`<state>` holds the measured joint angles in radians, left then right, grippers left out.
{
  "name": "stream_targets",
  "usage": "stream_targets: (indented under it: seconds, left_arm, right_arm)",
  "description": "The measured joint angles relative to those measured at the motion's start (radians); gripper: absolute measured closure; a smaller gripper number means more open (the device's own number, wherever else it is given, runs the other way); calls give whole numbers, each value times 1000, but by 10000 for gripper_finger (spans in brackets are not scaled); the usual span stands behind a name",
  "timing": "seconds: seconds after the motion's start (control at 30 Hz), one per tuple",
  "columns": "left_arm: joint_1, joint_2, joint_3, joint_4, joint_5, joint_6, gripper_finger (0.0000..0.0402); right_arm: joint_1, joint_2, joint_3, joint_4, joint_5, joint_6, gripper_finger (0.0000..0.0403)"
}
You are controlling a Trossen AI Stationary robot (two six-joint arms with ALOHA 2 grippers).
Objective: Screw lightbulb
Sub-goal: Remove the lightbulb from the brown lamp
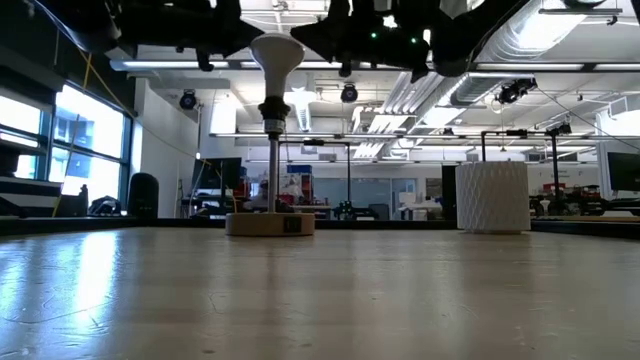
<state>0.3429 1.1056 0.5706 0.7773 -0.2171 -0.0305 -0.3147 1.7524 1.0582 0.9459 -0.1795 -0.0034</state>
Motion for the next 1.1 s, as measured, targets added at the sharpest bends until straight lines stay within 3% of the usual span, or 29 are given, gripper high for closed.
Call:
stream_targets:
  seconds: [0.2, 0.33, 0.4, 0.53, 0.63, 0.7, 0.8, 1.0, 1.1]
  left_arm:
    - [-90, -18, -4, 40, 36, -27, 401]
    - [-173, -69, -4, 21, -1, -19, 401]
    - [-207, -109, -4, -50, -91, 16, 401]
    - [-214, -191, -3, -267, -364, 33, 402]
    - [-172, -207, -4, -348, -454, 24, 401]
    - [-121, -201, -3, -355, -421, 64, 401]
    - [-21, -176, -3, -321, -266, 83, 401]
    - [134, -88, -3, -169, 58, -6, 401]
    - [151, -44, -3, -118, 148, -70, 401]
  right_arm:
    - [-19, -1, 1, -4, 143, 12, 403]
    - [-20, -7, 1, -26, 206, 31, 403]
    - [-20, -13, 1, -37, 207, 21, 403]
    - [-15, -33, 0, -62, 202, 0, 403]
    - [-11, -50, -1, -77, 191, -4, 403]
    - [-11, -55, -1, -84, 165, -4, 403]
    - [-11, -56, -1, -81, 140, 4, 403]
    - [0, -57, -1, -96, 135, 5, 403]
    - [1, -56, -1, -103, 134, 4, 403]
